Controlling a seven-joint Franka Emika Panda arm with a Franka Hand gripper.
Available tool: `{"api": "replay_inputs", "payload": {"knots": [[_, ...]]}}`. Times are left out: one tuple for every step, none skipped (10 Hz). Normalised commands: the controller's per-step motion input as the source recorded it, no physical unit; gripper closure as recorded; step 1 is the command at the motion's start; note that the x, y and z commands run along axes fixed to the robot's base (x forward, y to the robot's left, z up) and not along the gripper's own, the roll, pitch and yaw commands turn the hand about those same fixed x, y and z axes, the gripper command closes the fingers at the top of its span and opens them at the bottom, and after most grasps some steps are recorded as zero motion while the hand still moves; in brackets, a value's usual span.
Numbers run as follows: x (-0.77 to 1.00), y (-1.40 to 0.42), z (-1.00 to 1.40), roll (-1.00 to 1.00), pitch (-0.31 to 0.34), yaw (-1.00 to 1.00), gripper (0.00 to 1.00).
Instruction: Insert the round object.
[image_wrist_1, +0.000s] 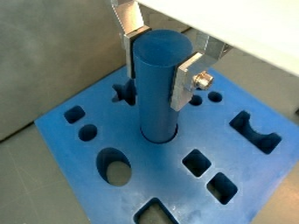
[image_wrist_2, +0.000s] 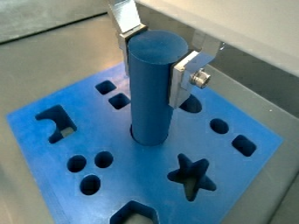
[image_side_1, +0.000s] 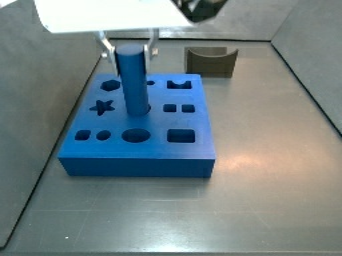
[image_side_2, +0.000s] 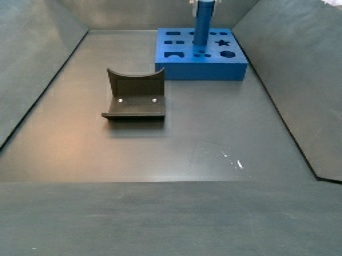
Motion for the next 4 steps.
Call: {"api": "replay_inputs", "payload": {"knots": [[0.17, 0.01, -0.31, -0.01, 0.0, 0.0, 1.0], [0.23, 0.0, -0.34, -0.1, 0.027, 0.0, 1.0], [0.13, 0.02, -0.36, -0.18, 0.0, -0.07, 1.0], [-0.05, 0.0, 0.0, 0.0, -0.087, 0.0, 1.0]]}}
